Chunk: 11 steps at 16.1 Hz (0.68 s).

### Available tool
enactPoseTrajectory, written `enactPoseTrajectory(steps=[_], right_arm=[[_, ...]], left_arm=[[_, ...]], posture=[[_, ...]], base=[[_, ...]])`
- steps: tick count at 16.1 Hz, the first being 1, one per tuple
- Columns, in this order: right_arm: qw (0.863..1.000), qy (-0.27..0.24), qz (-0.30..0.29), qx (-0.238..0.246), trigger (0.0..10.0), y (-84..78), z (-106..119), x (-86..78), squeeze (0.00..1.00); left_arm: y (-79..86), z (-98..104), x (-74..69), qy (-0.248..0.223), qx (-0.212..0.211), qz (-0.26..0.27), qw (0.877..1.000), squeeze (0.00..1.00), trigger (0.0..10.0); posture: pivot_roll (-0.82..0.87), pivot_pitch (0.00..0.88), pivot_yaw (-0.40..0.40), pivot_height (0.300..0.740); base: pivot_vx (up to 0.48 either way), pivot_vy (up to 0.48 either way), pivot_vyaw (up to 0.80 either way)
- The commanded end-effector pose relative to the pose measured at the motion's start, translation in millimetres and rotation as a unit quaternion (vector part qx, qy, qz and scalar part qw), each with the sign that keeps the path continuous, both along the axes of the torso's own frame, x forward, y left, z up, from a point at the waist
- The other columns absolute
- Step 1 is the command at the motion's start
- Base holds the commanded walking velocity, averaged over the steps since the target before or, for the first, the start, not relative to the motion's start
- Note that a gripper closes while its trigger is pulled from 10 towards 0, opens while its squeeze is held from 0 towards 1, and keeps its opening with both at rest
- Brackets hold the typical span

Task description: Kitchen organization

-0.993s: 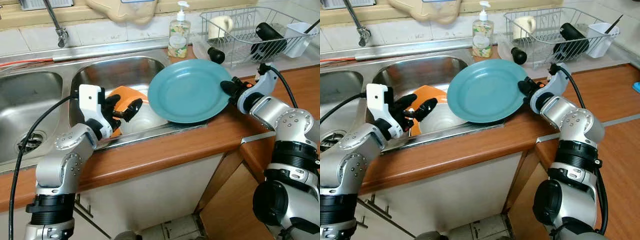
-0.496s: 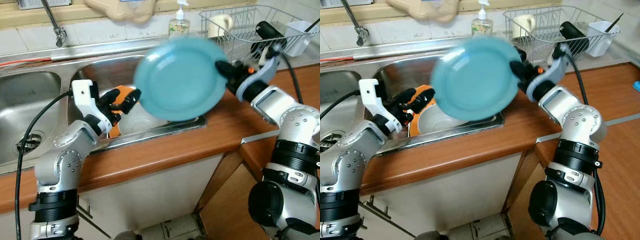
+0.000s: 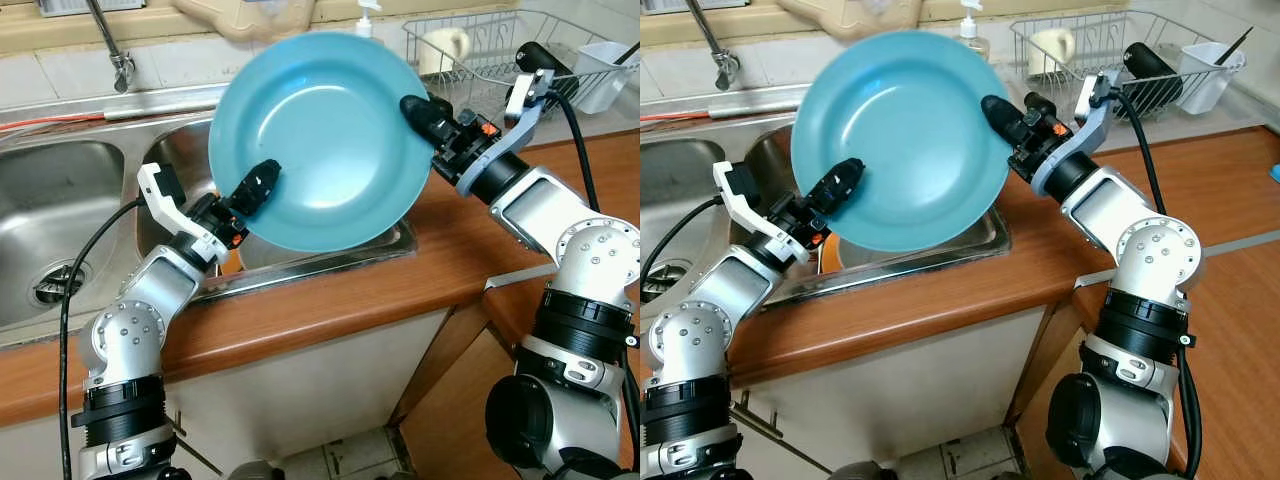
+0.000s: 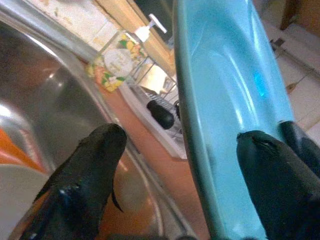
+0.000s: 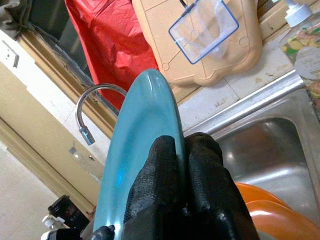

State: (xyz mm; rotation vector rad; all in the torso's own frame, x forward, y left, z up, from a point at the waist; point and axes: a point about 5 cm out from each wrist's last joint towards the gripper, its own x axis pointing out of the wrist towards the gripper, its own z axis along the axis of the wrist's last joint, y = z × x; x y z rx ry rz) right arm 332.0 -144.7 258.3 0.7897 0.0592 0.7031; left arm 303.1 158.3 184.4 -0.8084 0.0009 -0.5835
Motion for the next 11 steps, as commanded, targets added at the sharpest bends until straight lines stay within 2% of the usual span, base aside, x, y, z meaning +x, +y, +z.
enactPoseTrajectory(steps=[1,3,6,11], right_arm=[[1.000,-0.012,0.014,0.011,0.0,3.7,4.1,-3.7,0.00],[1.000,-0.007,0.001,0.016,0.0,-1.2,3.1,-1.9,0.00],[1.000,-0.005,-0.003,0.019,0.0,-2.9,3.0,-1.5,0.00],[1.000,-0.006,0.011,0.018,0.0,3.2,3.3,-2.1,0.00]], left_arm=[[-2.9,14.7,-1.1,-0.034,-0.017,-0.014,0.999,0.00,0.0],[3.7,17.8,-6.3,-0.047,-0.075,-0.011,0.996,0.00,0.0],[11.7,15.4,-15.2,-0.047,-0.136,-0.019,0.989,0.00,0.0],[18.7,8.2,-22.1,-0.023,-0.148,-0.023,0.989,0.00,0.0]], posture=[[-0.03,0.000,0.040,0.740],[-0.03,0.000,0.038,0.740],[-0.03,0.000,0.035,0.740],[-0.02,0.000,0.027,0.740]], base=[[0.000,0.000,0.00],[0.000,0.000,0.00],[0.000,0.000,0.00],[0.000,0.000,0.00]])
